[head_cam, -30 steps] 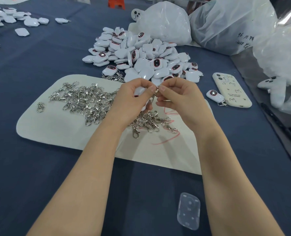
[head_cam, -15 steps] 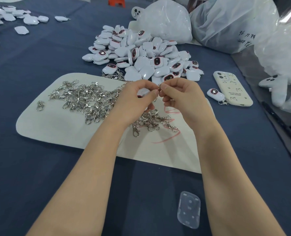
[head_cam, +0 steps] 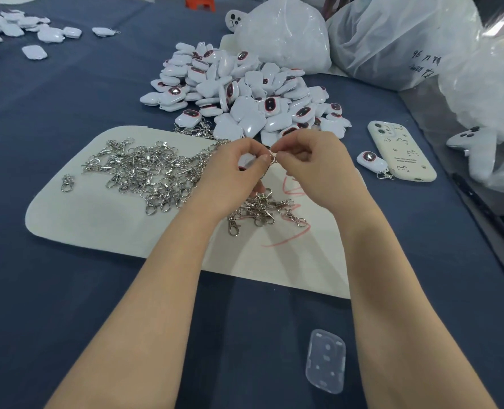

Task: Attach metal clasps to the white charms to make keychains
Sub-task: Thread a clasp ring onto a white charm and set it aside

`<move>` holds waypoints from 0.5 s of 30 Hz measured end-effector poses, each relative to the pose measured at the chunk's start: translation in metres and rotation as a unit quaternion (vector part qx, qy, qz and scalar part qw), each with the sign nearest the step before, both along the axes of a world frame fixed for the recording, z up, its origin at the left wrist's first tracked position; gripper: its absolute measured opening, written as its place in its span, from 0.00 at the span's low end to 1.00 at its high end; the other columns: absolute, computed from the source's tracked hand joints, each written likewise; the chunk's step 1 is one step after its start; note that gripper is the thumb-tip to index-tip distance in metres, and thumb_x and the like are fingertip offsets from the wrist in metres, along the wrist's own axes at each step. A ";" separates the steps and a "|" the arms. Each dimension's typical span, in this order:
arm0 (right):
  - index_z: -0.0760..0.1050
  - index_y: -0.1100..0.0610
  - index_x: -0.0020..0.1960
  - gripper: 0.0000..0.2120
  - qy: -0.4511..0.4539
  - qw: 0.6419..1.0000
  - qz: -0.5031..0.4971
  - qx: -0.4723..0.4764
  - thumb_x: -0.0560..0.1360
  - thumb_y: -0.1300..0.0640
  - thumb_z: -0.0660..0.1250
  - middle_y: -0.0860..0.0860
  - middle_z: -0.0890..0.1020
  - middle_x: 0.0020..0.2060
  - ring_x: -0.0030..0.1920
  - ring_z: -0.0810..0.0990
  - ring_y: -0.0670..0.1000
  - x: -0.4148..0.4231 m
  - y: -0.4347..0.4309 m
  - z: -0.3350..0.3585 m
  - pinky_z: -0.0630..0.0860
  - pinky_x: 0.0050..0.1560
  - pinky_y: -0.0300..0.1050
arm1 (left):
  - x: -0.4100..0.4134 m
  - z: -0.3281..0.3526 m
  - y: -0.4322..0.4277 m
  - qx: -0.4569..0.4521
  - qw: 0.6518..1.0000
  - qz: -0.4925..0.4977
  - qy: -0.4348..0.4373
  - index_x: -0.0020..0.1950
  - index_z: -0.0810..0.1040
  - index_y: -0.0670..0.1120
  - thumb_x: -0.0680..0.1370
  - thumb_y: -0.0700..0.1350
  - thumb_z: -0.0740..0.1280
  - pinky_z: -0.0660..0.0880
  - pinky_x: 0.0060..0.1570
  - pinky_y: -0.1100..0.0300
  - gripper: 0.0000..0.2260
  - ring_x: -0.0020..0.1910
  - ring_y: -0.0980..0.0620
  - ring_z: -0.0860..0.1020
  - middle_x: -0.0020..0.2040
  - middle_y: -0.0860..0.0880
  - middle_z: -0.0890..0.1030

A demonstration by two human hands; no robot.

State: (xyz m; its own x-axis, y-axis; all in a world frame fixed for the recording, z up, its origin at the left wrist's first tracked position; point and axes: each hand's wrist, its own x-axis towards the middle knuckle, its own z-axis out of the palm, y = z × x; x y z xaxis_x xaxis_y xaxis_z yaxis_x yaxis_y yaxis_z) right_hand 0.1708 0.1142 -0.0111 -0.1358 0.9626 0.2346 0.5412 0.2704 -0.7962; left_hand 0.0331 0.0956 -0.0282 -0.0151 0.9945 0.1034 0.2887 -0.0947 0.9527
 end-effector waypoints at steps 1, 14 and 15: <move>0.78 0.50 0.43 0.10 -0.006 1.000 -0.006 0.001 0.75 0.63 0.63 0.45 0.78 0.32 0.30 0.77 0.46 0.000 0.000 0.000 0.72 0.27 0.31 | 0.000 0.000 0.000 0.003 1.000 0.002 0.011 0.49 0.77 0.45 0.79 0.42 0.64 0.66 0.23 0.72 0.03 0.21 0.62 0.73 0.28 0.48 0.76; 0.74 0.52 0.42 0.08 0.089 0.996 -0.009 -0.030 0.76 0.64 0.65 0.51 0.80 0.35 0.31 0.79 0.43 -0.007 0.002 -0.008 0.77 0.36 0.35 | -0.001 -0.002 0.002 0.034 0.999 0.015 0.006 0.47 0.79 0.45 0.77 0.40 0.66 0.64 0.23 0.73 0.02 0.21 0.62 0.73 0.22 0.56 0.75; 0.73 0.52 0.42 0.08 0.096 0.995 -0.005 -0.029 0.76 0.64 0.65 0.52 0.81 0.35 0.31 0.80 0.45 -0.007 0.001 -0.007 0.77 0.36 0.36 | -0.001 -0.002 0.002 0.036 0.999 0.016 0.008 0.46 0.79 0.45 0.77 0.41 0.66 0.64 0.23 0.73 0.02 0.22 0.62 0.73 0.22 0.56 0.75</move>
State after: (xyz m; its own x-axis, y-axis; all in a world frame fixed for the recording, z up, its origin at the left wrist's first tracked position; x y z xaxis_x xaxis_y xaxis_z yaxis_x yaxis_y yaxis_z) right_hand 0.1635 0.1155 -0.0184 -0.0837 0.9763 0.1997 0.3801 0.2165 -0.8992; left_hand 0.0322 0.0975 -0.0303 -0.0447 0.9836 0.1748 0.3075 -0.1530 0.9392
